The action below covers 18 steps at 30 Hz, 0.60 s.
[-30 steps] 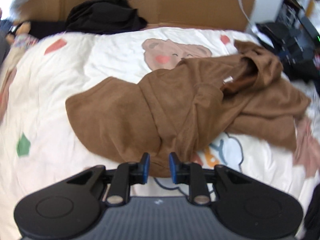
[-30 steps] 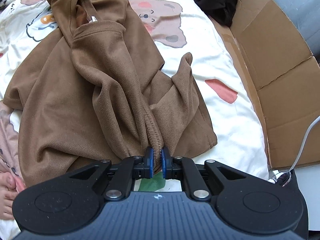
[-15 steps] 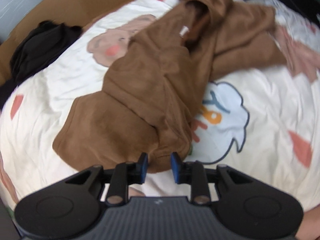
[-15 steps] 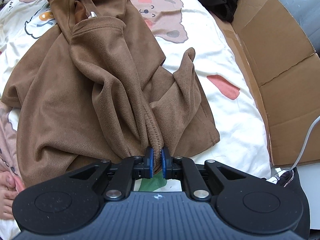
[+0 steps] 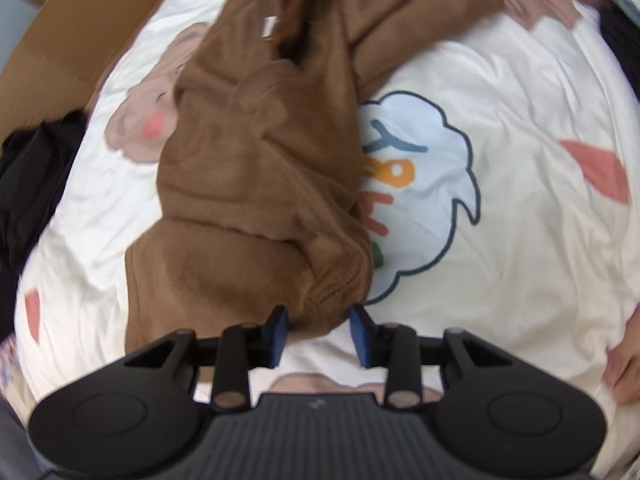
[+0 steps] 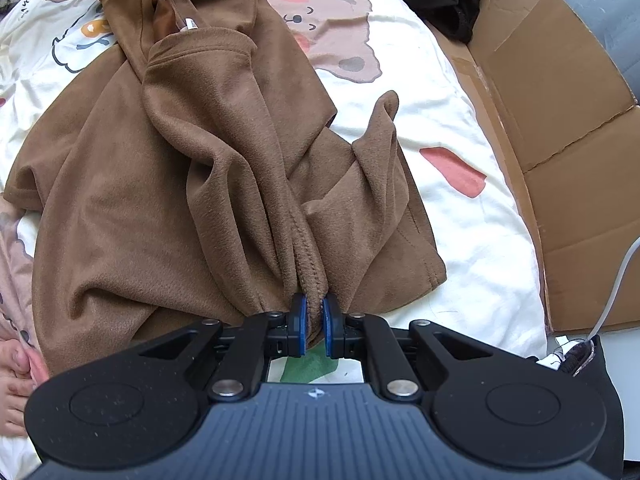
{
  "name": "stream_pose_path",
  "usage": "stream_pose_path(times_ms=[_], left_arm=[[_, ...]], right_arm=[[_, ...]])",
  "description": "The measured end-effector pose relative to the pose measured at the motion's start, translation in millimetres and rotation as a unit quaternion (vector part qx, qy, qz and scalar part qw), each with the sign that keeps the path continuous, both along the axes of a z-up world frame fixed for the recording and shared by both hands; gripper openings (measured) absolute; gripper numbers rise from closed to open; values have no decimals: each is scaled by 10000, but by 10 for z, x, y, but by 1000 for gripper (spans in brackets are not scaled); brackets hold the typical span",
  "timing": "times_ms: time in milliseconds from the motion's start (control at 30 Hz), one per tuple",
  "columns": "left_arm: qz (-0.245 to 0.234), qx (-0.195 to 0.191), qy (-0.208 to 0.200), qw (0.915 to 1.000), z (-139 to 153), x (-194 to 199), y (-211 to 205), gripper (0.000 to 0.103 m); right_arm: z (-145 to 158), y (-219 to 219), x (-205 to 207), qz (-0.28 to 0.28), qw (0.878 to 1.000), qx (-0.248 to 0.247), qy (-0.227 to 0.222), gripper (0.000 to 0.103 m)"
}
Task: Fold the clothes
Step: 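Grasp the brown T-shirt edge with the left gripper beside the right gripper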
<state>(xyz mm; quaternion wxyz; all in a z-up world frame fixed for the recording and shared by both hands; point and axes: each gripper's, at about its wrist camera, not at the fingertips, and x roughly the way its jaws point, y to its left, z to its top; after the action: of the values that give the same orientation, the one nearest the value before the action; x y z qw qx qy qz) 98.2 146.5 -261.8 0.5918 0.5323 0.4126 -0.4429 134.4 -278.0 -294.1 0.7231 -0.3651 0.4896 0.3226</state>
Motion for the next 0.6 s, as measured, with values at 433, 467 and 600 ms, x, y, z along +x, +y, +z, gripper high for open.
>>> stream_pose_path(times_ms=[433,467,600], left_arm=[[-933,604,299,9934,24,46,-200,29],[-936,609,315,9932,25,56,-210,29],[-938,611,398,9929,3,89,-253,28]], right_arm=[[-19,-14,-1,-3,10000,61,41,9],[-21,-14,-4,-1,10000,66,42,9],[-28,-13,-8,5,10000,73,55,9]])
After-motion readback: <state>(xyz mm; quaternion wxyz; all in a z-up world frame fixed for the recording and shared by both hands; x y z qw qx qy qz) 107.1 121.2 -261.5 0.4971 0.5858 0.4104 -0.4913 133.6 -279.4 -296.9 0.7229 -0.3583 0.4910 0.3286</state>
